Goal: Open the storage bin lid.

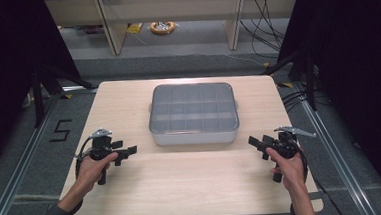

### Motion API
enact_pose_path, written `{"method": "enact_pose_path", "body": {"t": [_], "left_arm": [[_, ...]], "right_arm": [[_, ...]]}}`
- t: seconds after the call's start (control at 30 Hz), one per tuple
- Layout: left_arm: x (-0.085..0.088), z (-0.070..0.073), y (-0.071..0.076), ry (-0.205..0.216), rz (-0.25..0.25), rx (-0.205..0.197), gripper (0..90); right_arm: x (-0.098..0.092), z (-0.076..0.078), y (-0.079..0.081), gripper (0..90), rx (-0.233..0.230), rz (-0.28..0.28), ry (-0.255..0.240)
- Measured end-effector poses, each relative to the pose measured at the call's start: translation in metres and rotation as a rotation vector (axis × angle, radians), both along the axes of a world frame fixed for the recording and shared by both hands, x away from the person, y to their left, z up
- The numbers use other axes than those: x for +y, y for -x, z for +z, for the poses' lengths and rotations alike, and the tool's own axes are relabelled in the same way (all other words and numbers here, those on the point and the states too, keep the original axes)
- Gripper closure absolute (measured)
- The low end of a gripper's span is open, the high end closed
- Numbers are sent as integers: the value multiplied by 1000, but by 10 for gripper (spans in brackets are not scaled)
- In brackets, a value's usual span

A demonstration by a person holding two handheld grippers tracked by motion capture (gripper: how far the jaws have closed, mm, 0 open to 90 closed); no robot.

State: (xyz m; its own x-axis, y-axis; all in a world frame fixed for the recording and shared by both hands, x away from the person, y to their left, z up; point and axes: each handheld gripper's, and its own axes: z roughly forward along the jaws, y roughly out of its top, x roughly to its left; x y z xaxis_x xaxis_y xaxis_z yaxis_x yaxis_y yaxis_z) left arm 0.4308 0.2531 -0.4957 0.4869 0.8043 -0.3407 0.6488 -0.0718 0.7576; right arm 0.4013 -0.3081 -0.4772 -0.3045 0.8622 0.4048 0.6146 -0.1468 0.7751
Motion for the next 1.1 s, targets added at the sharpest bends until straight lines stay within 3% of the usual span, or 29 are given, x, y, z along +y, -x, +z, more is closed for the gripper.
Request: {"method": "enact_pose_path", "body": {"t": [0.1,0.13,0.2,0.27,0.3,0.33,0.43,0.5,0.57,0.6,0.63,0.67,0.83,0.87,0.93,1.0,1.03,1.07,1.1], "left_arm": [[0,4,-4,36,0,20,266],[0,6,-6,42,-2,24,272],[-2,8,-10,64,5,25,278],[-5,11,-14,55,6,22,280],[-7,13,-16,58,4,18,283],[-8,15,-19,61,-1,22,288],[-11,19,-26,79,0,16,306],[-12,22,-32,81,-8,25,309],[-13,25,-36,77,-4,27,310],[-14,26,-39,80,2,20,312],[-14,27,-42,88,4,23,315],[-14,29,-44,96,3,31,323],[-16,38,-59,114,19,34,344],[-17,39,-62,115,25,32,346],[-20,42,-67,112,26,35,349],[-23,43,-73,133,25,42,350],[-25,45,-76,137,25,50,353],[-27,45,-78,131,28,47,360],[-29,46,-81,128,29,50,361]], "right_arm": [[-1,6,-7,275,11,2,-22],[4,8,-7,275,50,-27,-69],[3,11,-11,275,54,-28,-71],[4,12,-14,275,50,-29,-79],[6,14,-14,275,72,-38,-106],[5,14,-21,273,42,-24,-80],[8,19,-24,265,73,-38,-111],[3,17,-34,260,9,-15,-61],[2,18,-40,254,-3,-13,-57],[3,19,-42,249,10,-15,-78],[1,18,-46,242,-13,-7,-60],[4,21,-50,227,22,-12,-113],[10,27,-63,208,28,-5,-136],[10,27,-67,205,11,4,-134],[14,29,-73,206,33,-3,-140],[15,29,-77,213,21,4,-137],[15,27,-82,226,-1,23,-100],[23,30,-86,256,48,8,-134],[24,29,-90,265,46,11,-125]]}}
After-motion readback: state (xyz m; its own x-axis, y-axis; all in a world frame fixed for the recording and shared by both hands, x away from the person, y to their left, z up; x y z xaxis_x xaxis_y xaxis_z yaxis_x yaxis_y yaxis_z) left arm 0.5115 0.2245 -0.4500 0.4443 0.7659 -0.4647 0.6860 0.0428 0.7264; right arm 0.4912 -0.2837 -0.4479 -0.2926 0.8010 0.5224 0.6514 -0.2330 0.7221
